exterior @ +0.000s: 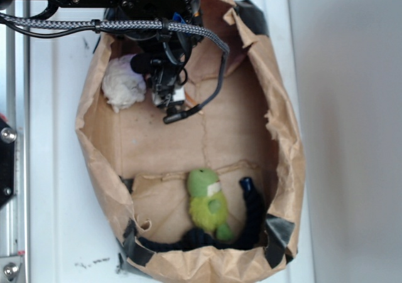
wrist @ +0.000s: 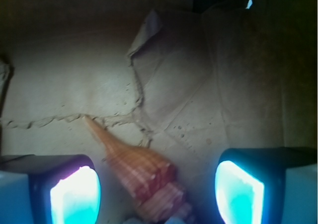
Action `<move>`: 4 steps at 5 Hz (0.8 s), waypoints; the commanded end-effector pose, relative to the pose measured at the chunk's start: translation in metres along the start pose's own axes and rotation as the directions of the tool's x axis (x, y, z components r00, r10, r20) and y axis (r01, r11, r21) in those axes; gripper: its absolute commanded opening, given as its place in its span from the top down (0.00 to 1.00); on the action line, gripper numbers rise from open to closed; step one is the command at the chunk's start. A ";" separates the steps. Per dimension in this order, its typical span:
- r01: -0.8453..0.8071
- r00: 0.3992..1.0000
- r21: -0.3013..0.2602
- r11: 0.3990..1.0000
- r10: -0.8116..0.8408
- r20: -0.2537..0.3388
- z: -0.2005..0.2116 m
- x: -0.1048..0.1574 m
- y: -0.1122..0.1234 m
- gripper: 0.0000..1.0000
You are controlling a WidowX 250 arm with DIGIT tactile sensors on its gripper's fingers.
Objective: Grab the shell.
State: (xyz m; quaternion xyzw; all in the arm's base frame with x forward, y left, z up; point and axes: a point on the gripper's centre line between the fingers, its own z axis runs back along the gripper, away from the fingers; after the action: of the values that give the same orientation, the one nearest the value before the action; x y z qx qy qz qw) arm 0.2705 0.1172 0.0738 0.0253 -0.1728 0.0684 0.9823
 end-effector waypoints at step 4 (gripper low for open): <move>0.415 0.882 -0.004 0.910 -0.402 0.245 0.010 -0.072 -0.013 0.00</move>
State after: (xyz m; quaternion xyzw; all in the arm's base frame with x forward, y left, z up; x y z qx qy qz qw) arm 0.2025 0.0857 0.0527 0.0315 -0.2781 -0.1550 0.9474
